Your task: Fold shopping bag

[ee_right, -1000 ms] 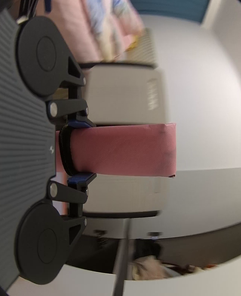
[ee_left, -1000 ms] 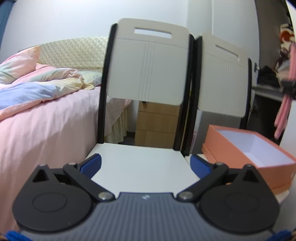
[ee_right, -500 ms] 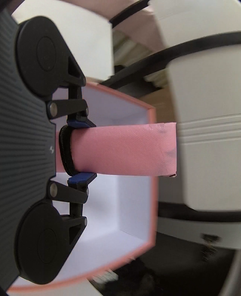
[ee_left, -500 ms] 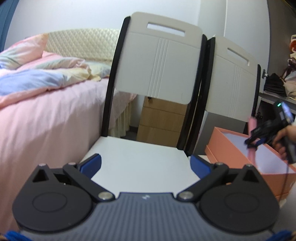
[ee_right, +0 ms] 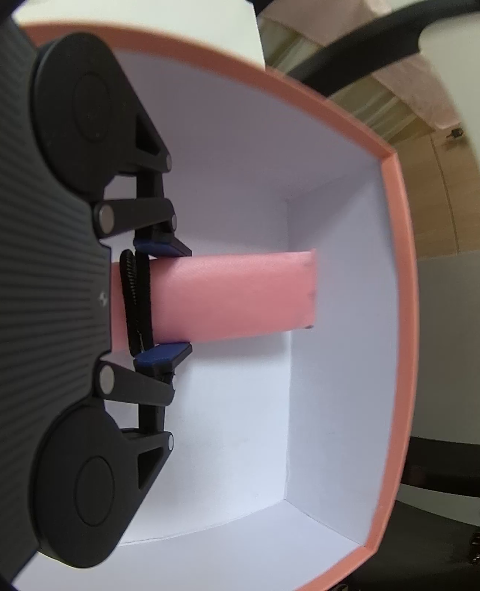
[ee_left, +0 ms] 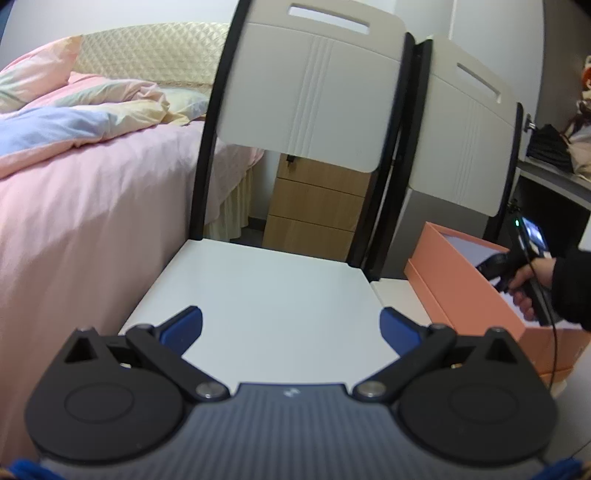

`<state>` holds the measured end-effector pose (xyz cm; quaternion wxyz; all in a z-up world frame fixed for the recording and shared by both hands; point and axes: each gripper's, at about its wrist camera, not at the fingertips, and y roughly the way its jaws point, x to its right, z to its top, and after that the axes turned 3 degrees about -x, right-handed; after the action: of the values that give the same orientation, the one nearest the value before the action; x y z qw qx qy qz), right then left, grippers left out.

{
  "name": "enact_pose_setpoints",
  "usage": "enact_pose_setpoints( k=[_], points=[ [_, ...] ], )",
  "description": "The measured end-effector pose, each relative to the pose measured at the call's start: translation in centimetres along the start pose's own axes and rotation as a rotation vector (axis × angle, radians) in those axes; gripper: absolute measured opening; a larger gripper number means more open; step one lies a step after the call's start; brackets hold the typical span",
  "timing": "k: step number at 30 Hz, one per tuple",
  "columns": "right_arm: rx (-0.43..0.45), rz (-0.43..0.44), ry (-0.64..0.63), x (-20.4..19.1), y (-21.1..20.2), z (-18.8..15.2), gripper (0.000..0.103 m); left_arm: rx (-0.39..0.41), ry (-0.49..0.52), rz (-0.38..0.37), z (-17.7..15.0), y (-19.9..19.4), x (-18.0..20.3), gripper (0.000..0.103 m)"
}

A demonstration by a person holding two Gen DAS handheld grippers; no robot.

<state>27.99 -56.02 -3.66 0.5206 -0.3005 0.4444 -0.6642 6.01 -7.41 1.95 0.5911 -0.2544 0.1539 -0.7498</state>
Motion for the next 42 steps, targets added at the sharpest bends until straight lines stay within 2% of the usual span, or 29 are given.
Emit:
enact_pose_setpoints(
  k=[9, 12, 14, 15, 18, 19, 23, 28, 35, 42],
  points=[
    [0.0, -0.008, 0.005, -0.7, 0.7, -0.1, 0.055, -0.01, 0.003, 0.014, 0.3, 0.8, 0.1, 0.103],
    [0.016, 0.012, 0.05, -0.5, -0.5, -0.1, 0.065, -0.012, 0.019, 0.018, 0.2, 0.8, 0.4, 0.103],
    [0.04, 0.016, 0.071, -0.5, -2.0, 0.0, 0.077, -0.011, 0.035, 0.022, 0.1, 0.8, 0.7, 0.103],
    [0.058, 0.013, 0.075, -0.5, -2.9, 0.0, 0.087, -0.011, 0.044, 0.024, 0.0, 0.8, 0.9, 0.103],
    [0.123, 0.018, 0.085, 0.1, -5.4, -0.4, 0.09, -0.022, 0.077, 0.028, -0.2, 0.9, 1.3, 0.103],
    [0.164, 0.024, 0.088, 0.9, -6.4, -1.4, 0.103, -0.026, 0.083, 0.03, -0.2, 0.9, 1.4, 0.103],
    [0.275, 0.084, 0.099, 0.4, -11.8, -3.0, 0.103, -0.026, 0.086, 0.049, -0.5, 0.5, 1.3, 0.103],
    [0.366, 0.136, 0.039, -2.6, -18.1, -6.2, 0.103, 0.005, 0.108, 0.081, -0.9, -0.6, 1.1, 0.103],
    [0.452, 0.229, -0.044, -8.3, -23.2, -11.3, 0.103, 0.016, 0.143, 0.105, -1.1, -1.9, 0.6, 0.103],
    [0.522, 0.266, -0.103, -13.1, -26.9, -17.3, 0.103, 0.057, 0.14, 0.099, -0.9, -5.0, -0.8, 0.103]
  ],
)
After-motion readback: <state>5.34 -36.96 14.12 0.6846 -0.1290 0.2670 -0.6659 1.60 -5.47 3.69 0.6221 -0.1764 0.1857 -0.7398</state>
